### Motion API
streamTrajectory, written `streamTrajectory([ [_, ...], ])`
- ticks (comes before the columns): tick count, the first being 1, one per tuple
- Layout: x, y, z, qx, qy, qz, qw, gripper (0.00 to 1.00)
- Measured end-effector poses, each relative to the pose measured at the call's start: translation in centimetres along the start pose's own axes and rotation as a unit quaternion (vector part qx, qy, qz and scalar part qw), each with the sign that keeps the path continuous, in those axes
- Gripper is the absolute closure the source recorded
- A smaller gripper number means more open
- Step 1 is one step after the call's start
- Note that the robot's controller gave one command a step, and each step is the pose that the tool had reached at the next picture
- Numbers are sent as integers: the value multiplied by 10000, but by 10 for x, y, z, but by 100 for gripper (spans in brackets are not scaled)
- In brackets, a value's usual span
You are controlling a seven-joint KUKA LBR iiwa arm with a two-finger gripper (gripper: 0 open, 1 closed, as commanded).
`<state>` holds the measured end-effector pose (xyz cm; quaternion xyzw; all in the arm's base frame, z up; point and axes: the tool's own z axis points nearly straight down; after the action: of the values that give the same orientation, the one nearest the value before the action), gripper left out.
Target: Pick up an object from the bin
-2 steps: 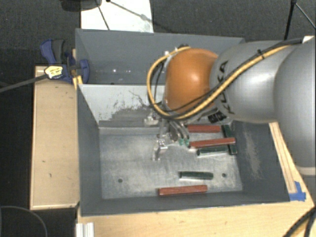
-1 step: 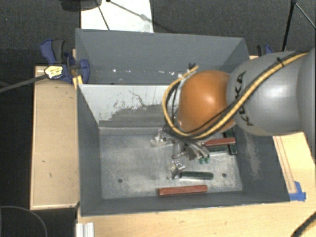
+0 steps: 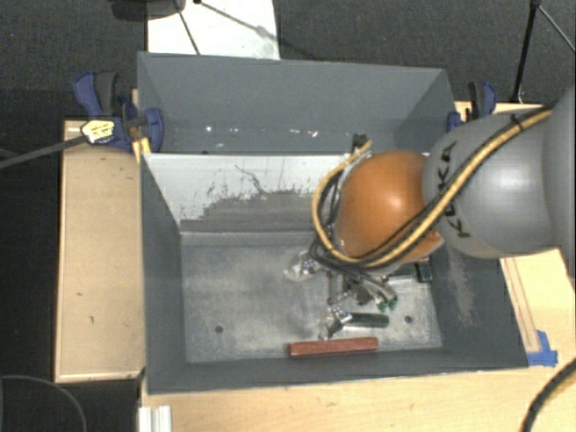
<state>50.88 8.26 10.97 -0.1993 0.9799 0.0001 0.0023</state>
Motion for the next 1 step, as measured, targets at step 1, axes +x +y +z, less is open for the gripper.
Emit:
streamTrajectory([
  [1, 21, -15, 2, -8, 33, 825, 9966, 0],
])
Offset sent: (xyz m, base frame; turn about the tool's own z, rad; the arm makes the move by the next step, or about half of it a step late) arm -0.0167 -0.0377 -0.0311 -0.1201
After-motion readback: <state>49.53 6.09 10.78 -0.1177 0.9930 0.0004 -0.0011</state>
